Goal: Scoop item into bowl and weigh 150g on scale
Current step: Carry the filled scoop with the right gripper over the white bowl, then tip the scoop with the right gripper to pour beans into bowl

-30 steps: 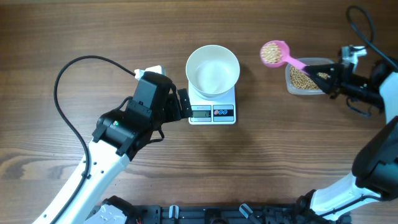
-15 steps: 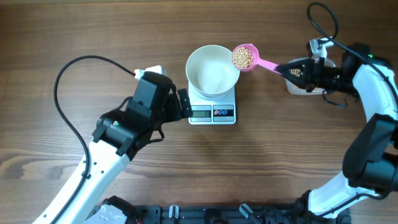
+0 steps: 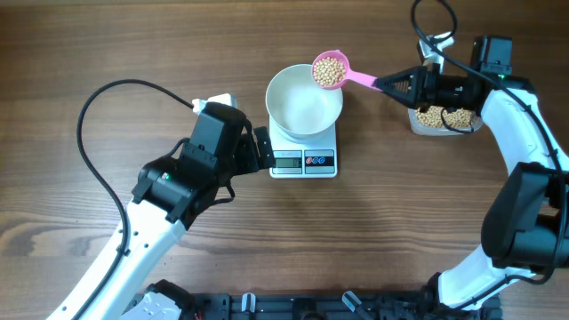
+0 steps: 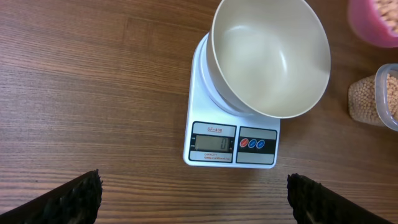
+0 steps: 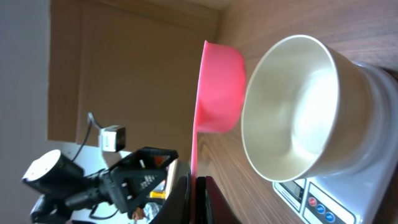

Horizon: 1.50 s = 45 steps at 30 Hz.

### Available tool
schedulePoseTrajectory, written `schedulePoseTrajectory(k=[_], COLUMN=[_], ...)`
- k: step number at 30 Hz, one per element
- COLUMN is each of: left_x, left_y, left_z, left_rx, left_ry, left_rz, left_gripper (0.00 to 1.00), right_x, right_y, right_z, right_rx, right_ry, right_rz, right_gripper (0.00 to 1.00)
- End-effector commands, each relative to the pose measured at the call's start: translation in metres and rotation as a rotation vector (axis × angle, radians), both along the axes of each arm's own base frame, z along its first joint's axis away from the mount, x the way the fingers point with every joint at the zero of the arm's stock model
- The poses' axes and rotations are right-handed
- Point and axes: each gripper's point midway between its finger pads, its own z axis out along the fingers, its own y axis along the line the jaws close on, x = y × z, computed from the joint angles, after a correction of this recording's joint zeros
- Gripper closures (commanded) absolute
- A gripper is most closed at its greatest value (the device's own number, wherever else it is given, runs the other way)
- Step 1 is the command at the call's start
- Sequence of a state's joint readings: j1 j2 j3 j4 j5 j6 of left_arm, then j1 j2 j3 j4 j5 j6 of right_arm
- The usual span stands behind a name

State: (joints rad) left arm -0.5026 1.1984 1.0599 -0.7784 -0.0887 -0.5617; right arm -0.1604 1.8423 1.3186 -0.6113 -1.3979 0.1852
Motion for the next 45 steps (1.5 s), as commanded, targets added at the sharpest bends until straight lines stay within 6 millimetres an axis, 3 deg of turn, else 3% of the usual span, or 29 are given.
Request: schedulePoseTrajectory(k=[1, 4, 9, 23, 32, 45], left_x=[0.001, 0.001, 0.001, 0.001, 0.001, 0.001], left_y=[0.003, 0.003, 0.003, 0.003, 0.003, 0.003], left_z=[0.003, 0.003, 0.003, 0.003, 0.003, 0.003], left_rx=[0.007, 0.007, 0.007, 0.007, 0.007, 0.007], left_ry=[-0.014, -0.014, -0.014, -0.014, -0.014, -0.014], left_rz=[0.004, 0.004, 0.004, 0.004, 0.004, 0.004], left_gripper=[0.00, 0.00, 0.00, 0.00, 0.00, 0.00], right_x=[0.003, 0.000, 0.005, 0.003, 0.000, -0.005], right_y=[0.007, 0.016, 0.026, 0.036, 0.054, 0.071], right_z=[-0.012, -0.011, -0.031, 0.008, -0.005, -0.007], right_rx=[-0.037, -0.043, -0.269, -0.731, -0.973, -1.051], right_ry=[0.011, -0.016, -0.081, -0.459, -0.567, -0.709], right_rz=[0.007, 0.033, 0.008, -0.055, -0.012, 0.091], right_gripper=[0.96, 0.96, 0.96, 0.96, 0.96, 0.96])
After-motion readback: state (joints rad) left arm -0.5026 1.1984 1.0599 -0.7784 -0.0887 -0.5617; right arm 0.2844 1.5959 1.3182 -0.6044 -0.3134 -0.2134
